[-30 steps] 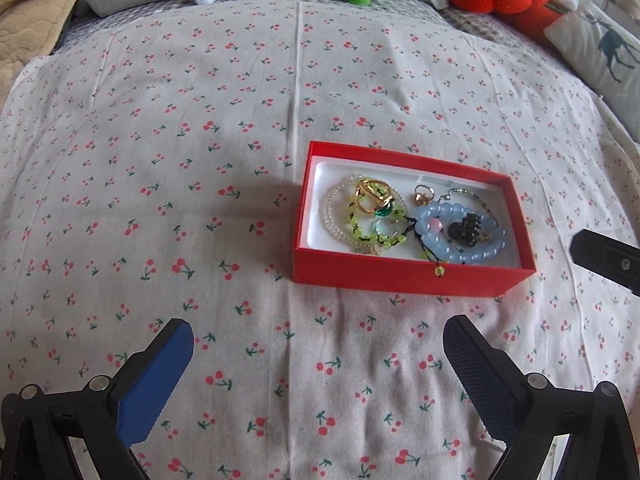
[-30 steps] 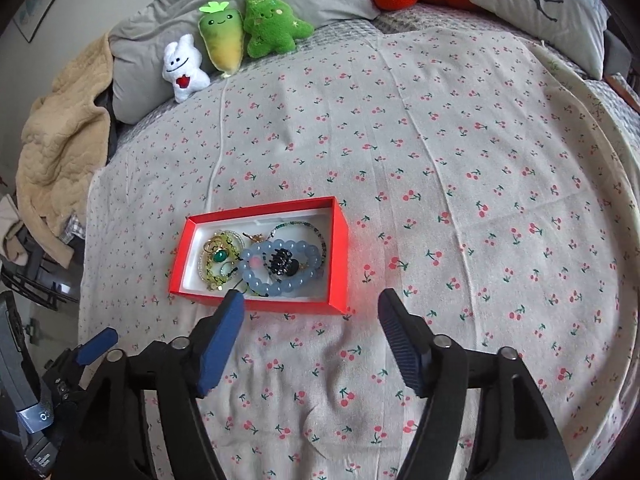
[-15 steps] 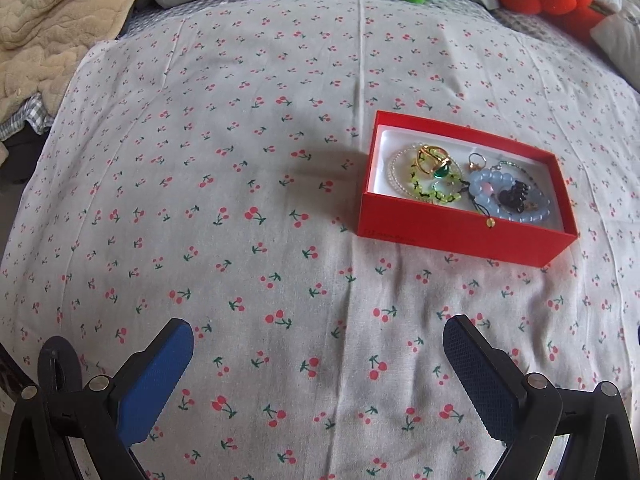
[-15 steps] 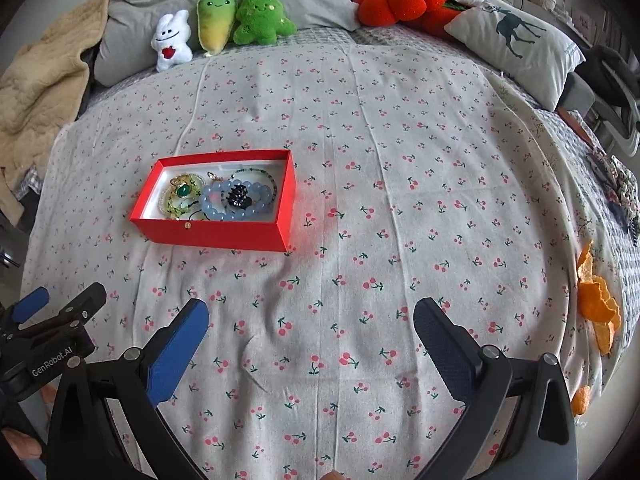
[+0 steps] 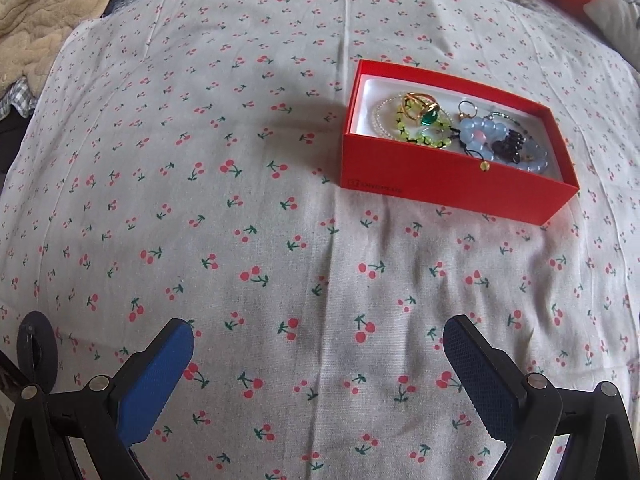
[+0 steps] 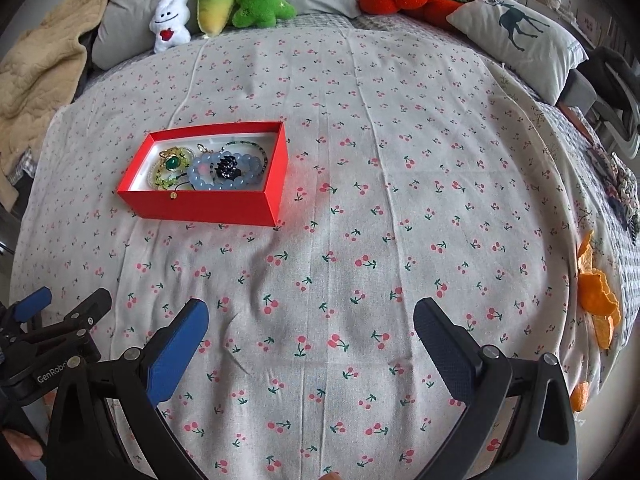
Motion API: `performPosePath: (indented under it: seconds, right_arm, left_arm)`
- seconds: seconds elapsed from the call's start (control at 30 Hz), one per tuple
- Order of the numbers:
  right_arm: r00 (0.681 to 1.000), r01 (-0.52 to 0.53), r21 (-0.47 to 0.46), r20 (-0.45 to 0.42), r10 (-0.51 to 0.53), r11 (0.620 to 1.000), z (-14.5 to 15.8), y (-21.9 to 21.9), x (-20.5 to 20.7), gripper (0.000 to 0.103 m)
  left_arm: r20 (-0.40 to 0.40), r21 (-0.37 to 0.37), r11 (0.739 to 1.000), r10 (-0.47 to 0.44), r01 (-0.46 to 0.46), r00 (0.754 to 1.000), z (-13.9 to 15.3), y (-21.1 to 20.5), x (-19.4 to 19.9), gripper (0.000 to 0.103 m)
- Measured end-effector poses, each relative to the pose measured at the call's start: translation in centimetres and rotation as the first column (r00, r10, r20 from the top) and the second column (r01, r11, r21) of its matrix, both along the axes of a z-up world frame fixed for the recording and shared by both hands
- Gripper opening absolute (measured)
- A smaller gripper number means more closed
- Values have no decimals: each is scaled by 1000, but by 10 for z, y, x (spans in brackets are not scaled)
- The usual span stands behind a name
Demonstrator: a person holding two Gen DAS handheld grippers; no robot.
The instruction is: Organize jewelry
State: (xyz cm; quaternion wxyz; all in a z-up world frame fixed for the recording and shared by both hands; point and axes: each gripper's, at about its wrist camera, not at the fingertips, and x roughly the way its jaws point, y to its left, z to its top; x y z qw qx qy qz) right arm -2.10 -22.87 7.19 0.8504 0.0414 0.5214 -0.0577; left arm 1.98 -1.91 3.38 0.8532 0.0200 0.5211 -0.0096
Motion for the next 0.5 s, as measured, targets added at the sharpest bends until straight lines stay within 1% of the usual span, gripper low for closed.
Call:
performPosePath:
  seconds: [0.3, 0.5]
  right_arm:
    - [1000, -9, 10, -16, 10, 1000, -4, 3, 5, 103]
    - [1000, -11, 11, -21, 11, 1000, -6, 4, 6, 103]
  left_arm:
    - [31, 4, 999, -38, 38, 999, 7, -10, -2, 102]
    - [26, 4, 999, -44, 44, 999, 6, -12, -2, 102]
